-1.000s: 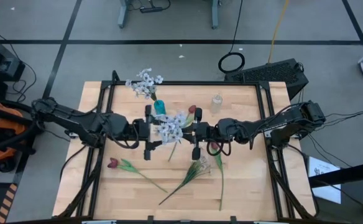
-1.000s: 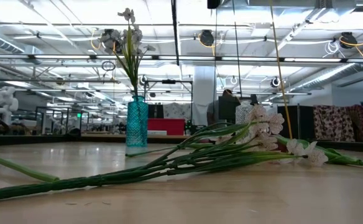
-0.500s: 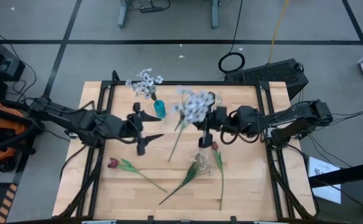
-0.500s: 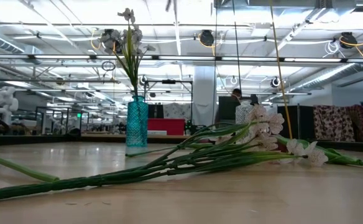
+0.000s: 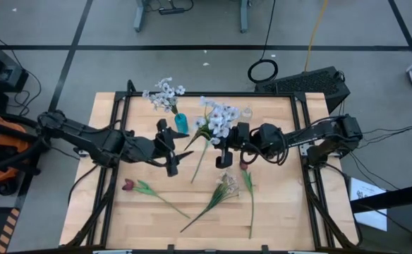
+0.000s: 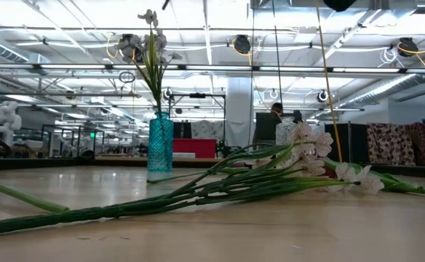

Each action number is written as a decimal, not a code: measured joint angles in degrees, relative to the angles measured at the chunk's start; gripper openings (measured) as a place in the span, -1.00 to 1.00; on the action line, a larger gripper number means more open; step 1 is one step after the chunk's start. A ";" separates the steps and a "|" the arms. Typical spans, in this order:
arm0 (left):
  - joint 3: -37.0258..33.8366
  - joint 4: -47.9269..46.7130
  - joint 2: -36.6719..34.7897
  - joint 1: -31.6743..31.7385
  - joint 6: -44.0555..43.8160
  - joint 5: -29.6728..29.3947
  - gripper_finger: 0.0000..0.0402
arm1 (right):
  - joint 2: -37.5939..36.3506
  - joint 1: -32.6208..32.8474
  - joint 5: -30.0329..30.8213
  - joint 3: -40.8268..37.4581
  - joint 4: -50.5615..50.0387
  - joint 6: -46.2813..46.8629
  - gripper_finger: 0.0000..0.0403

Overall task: Sort flowers into vase by color
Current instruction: Put the top white flowers into the blue vase

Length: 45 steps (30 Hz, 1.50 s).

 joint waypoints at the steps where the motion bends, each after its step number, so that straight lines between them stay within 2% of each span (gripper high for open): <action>1: 0.00 -0.04 0.00 0.00 -0.26 0.25 0.34 | 0.34 0.00 -0.61 0.00 0.63 -0.02 -0.96; 6: 0.00 -0.90 0.38 0.00 -0.29 2.02 0.08 | 2.34 -0.04 -0.97 0.00 5.49 -0.98 -0.96; 17: 0.00 -3.09 -0.25 0.07 0.01 2.00 -0.91 | 3.39 -0.31 -1.19 -0.02 7.84 -1.46 -0.96; 22: 0.00 -4.42 -0.89 0.07 -0.22 1.25 -0.91 | 3.39 -0.33 -1.12 -0.02 7.17 -1.44 -0.96; 25: 0.00 -5.60 -1.38 0.00 -0.11 2.10 -0.92 | 3.28 -0.42 -5.04 -0.02 5.07 -1.28 -0.87; 27: 0.00 -7.23 -1.88 0.00 -0.10 3.09 -0.93 | 3.04 -0.40 -6.29 0.00 2.47 0.05 -0.72; 30: 0.00 -9.38 -2.73 0.00 -0.09 3.17 -0.94 | 3.02 -0.82 -7.55 -0.02 -0.53 1.22 -0.38; 34: 0.00 -11.31 -3.34 0.00 -0.29 5.12 -0.94 | 3.02 -2.04 -12.23 -0.02 -1.95 4.18 0.10; 37: 0.00 -11.70 -3.37 0.00 -0.24 6.48 -0.94 | 3.02 -2.36 -12.97 -0.02 -2.16 4.52 0.36; 41: 0.00 -13.47 -3.64 0.20 -0.32 7.48 -0.94 | 2.98 -2.32 -12.88 -0.02 -5.38 1.15 0.53; 45: 0.00 -15.03 -5.07 0.22 -1.76 7.50 -0.94 | 2.98 -2.56 -11.61 -0.02 -8.51 -0.22 0.55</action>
